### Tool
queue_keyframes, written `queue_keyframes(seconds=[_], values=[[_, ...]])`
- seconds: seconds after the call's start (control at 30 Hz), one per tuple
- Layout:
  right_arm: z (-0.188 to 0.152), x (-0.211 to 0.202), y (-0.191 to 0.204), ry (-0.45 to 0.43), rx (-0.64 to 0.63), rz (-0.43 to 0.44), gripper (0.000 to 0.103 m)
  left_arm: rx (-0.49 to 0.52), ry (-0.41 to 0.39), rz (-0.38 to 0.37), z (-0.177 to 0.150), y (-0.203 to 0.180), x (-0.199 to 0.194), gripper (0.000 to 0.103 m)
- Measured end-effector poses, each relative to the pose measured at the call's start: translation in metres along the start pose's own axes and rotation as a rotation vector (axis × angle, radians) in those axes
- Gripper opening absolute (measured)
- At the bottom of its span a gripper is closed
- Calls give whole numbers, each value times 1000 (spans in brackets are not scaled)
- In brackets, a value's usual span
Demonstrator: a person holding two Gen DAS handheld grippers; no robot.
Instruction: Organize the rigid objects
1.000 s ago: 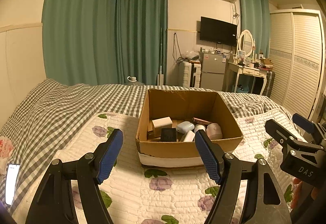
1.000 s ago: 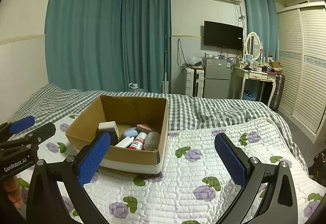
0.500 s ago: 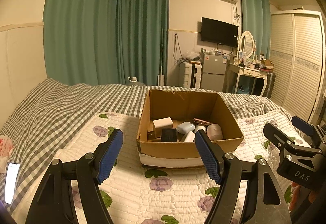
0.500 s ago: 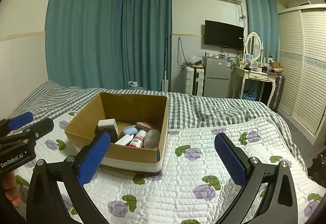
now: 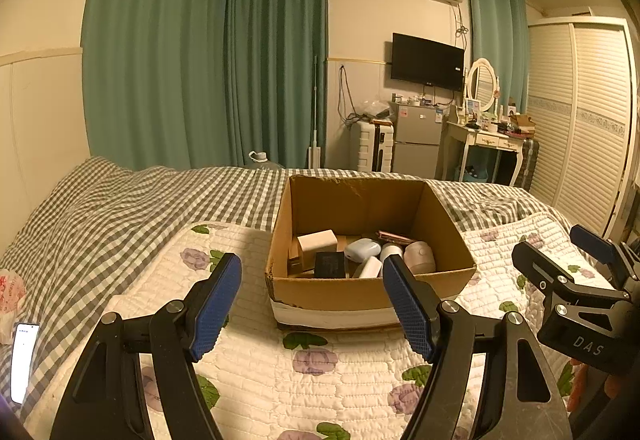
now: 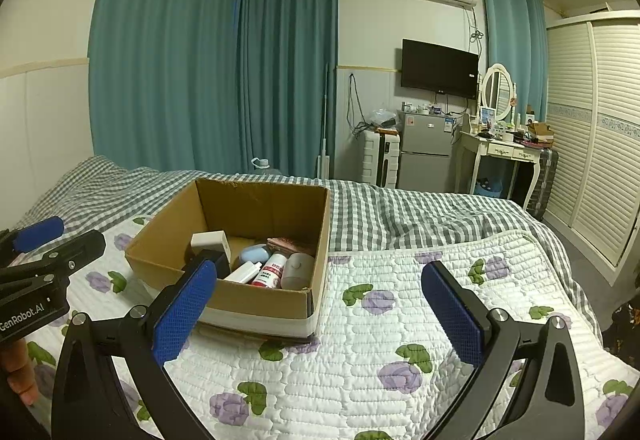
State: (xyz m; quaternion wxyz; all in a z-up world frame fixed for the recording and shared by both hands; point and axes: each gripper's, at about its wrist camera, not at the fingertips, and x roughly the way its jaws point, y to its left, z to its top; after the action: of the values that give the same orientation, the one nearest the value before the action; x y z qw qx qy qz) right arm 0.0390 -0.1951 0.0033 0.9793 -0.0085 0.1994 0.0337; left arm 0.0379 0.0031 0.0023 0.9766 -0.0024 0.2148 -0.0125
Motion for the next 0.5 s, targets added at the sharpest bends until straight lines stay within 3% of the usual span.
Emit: queue_keyframes(seconds=[0.5], values=[[-2, 1, 0, 6, -5, 3, 103, 7, 5, 5, -1, -1, 1, 76]])
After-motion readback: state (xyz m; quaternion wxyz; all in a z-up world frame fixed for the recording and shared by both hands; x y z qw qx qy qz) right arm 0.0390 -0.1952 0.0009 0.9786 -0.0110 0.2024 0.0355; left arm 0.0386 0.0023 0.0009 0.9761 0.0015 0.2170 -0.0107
